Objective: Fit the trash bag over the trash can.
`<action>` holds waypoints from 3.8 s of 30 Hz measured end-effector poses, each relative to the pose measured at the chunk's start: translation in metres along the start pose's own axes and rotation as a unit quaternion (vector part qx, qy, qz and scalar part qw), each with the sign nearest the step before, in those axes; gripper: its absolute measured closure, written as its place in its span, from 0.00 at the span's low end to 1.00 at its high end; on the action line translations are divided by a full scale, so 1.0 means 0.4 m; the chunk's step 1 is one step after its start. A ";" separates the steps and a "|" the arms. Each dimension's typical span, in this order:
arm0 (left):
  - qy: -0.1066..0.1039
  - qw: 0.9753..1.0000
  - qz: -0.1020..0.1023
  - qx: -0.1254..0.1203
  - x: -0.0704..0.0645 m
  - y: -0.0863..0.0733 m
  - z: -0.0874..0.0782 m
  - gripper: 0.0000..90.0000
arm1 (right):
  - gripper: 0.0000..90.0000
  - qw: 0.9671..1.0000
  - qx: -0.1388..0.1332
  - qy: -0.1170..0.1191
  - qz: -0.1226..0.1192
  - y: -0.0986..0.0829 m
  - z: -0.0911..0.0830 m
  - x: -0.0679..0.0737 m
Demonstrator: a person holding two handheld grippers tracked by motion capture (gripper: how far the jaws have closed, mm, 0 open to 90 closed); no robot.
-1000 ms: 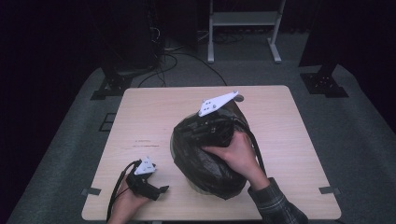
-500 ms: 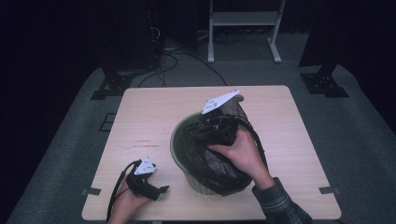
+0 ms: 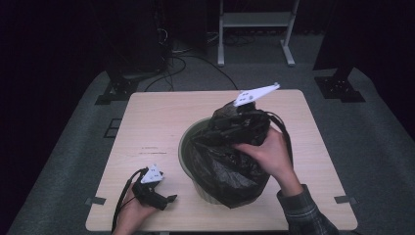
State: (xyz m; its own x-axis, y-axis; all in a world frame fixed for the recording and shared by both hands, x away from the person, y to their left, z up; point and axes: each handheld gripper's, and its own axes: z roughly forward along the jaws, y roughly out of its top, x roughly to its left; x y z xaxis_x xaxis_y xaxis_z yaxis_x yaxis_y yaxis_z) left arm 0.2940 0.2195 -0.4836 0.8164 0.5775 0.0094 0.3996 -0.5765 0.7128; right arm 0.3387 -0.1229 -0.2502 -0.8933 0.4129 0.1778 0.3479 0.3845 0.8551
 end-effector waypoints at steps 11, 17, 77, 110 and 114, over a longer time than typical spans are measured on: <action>0.000 1.000 0.000 0.000 0.000 0.000 0.000 0.00 | 0.53 0.995 -0.023 -0.089 0.048 -0.053 -0.119 -0.113; 0.000 1.000 0.000 0.000 0.000 0.000 0.000 0.00 | 0.58 0.992 -0.006 -0.100 0.081 -0.095 -0.113 -0.176; -0.042 0.995 -0.009 -0.085 -0.012 0.069 -0.090 0.03 | 0.46 0.998 -0.021 -0.055 0.010 -0.134 -0.143 -0.097; -0.138 0.978 0.064 -0.144 -0.036 0.329 -0.355 0.74 | 0.46 0.999 -0.022 -0.029 -0.001 -0.134 -0.123 -0.075; -0.144 0.975 0.081 -0.148 -0.038 0.375 -0.352 0.71 | 0.47 0.999 -0.021 -0.026 -0.002 -0.133 -0.119 -0.074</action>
State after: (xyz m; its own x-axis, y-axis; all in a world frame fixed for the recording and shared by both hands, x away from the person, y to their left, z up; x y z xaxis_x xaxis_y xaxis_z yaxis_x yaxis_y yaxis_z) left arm 0.2829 0.2057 -0.2782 0.9591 0.2818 -0.0276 0.1522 -0.4308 0.8895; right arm 0.3328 -0.1948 -0.2777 -0.8779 0.4550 0.1493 0.3314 0.3522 0.8753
